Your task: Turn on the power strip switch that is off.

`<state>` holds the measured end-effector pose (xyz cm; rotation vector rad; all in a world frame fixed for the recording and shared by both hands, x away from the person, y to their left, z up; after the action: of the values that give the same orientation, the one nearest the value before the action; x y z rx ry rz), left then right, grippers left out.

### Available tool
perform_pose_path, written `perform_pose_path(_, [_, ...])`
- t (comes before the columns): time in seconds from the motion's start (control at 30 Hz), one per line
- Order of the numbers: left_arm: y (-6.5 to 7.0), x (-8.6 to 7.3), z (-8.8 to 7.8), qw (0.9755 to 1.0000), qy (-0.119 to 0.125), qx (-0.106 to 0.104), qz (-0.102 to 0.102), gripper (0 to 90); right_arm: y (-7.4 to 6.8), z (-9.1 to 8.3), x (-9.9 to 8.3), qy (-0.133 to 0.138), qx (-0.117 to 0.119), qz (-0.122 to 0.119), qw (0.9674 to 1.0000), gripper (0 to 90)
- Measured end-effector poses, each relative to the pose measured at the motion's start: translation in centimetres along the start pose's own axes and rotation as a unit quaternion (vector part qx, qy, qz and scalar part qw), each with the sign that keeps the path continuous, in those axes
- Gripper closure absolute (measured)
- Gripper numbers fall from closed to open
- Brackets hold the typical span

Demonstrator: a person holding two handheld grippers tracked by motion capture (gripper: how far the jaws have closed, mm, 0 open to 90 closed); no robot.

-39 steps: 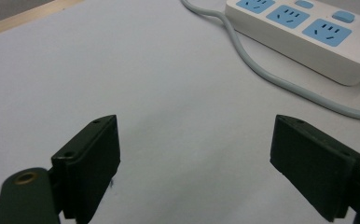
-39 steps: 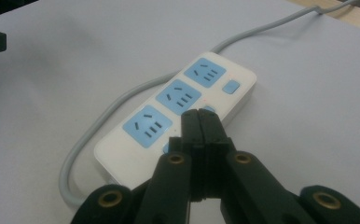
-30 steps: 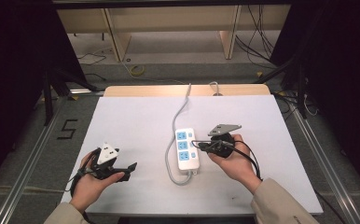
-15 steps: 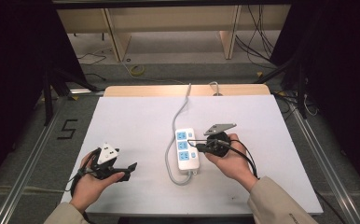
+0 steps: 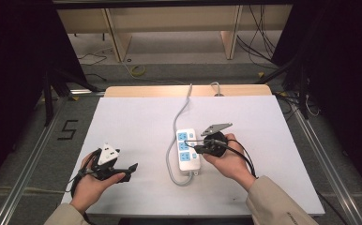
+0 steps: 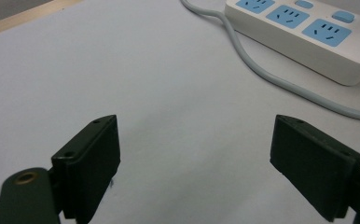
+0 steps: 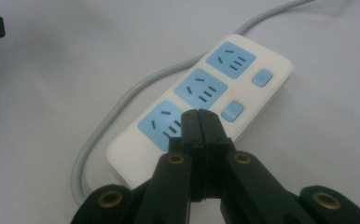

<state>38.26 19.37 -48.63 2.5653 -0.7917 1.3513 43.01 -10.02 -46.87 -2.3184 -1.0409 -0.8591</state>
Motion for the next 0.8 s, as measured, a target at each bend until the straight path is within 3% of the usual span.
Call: perform_pose_path(0.8, [0.00,0.02,0.02,1.0000,0.001,0.000,-0.001,15.7,0.00,0.82,0.45,-0.027,-0.005,0.005,0.9996,90.0])
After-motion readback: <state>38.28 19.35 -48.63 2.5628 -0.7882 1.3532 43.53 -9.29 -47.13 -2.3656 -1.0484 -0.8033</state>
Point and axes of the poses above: each handheld gripper's, and its own axes: z roughly forward along the jaws, x roughly out of its top, y roughly to its right, the point moved 6 cm from there along z, roughly forward along the jaws, and after that the axes turned 5 degrees about x, right-handed, at the moved point
